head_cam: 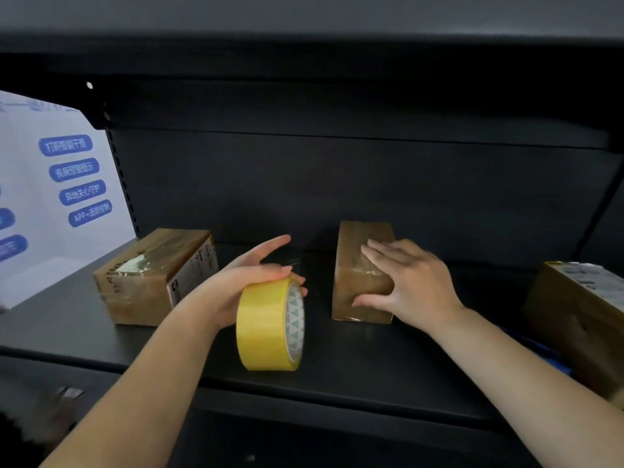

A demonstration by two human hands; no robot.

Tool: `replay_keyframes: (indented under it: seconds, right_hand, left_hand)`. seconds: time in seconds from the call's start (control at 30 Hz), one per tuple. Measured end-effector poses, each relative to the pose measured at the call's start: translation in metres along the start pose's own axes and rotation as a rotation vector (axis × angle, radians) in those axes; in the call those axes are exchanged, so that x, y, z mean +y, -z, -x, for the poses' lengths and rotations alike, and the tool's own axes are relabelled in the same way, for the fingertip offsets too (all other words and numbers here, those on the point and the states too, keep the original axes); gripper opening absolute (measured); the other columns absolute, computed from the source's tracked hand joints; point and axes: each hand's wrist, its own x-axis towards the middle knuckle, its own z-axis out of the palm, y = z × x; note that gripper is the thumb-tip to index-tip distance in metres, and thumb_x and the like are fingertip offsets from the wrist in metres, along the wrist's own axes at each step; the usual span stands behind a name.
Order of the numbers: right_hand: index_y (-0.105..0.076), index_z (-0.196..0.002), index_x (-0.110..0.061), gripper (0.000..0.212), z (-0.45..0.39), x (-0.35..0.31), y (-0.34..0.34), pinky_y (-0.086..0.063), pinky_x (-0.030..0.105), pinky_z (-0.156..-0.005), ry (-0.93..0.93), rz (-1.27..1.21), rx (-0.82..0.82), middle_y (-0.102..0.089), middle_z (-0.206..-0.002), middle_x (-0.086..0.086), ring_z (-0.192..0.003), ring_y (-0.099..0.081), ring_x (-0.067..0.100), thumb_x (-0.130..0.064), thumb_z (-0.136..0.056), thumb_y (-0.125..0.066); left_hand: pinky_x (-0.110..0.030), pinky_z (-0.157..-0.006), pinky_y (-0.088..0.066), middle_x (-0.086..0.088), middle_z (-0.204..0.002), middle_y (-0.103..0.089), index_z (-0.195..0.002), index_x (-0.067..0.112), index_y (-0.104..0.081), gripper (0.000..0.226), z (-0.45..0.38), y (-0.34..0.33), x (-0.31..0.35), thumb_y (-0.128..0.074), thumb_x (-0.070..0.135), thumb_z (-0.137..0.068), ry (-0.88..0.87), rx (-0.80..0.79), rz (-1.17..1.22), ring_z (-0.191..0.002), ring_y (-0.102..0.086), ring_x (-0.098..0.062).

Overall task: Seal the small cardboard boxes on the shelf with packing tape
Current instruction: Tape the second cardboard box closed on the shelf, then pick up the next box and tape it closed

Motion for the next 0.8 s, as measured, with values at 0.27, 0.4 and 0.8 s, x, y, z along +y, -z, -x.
replay_keyframes:
  seconds: [0.27,0.4,0.8]
  right_hand:
    - [-0.038,-0.14,-0.022,0.07,0.034,0.023,0.044,-0.048,0.033,-0.085,-0.197,0.025,0.05,-0.057,-0.13,0.005,-0.116,-0.056,0.025,-0.064,-0.085,-0.034]
    - [-0.018,-0.146,-0.031,0.069,0.07,0.05,0.046,-0.043,0.034,-0.096,-0.431,0.231,-0.711,-0.037,-0.147,0.0,-0.126,-0.043,0.023,-0.058,-0.088,-0.042]
    - [-0.047,-0.133,-0.031,0.05,0.1,0.044,0.075,-0.035,0.009,-0.075,-0.485,-0.339,-0.142,-0.059,-0.111,-0.006,-0.088,-0.054,0.001,-0.032,-0.084,-0.06]
  left_hand:
    - [-0.046,-0.077,-0.052,-0.017,-0.1,-0.072,-0.127,0.03,-0.051,0.06,0.0,0.003,-0.001,-0.065,0.014,-0.071,-0.08,0.054,-0.091,-0.099,-0.068,-0.034]
    - [-0.051,-0.086,-0.048,-0.018,-0.095,-0.073,-0.126,0.022,-0.053,0.062,0.004,-0.006,0.002,-0.067,0.012,-0.067,-0.145,0.058,-0.146,-0.097,-0.069,-0.032]
    - [-0.055,-0.085,-0.049,-0.007,-0.085,-0.076,-0.076,0.019,-0.067,0.015,0.024,-0.052,-0.003,-0.067,0.032,-0.067,-0.393,0.18,-0.485,-0.087,-0.072,-0.021]
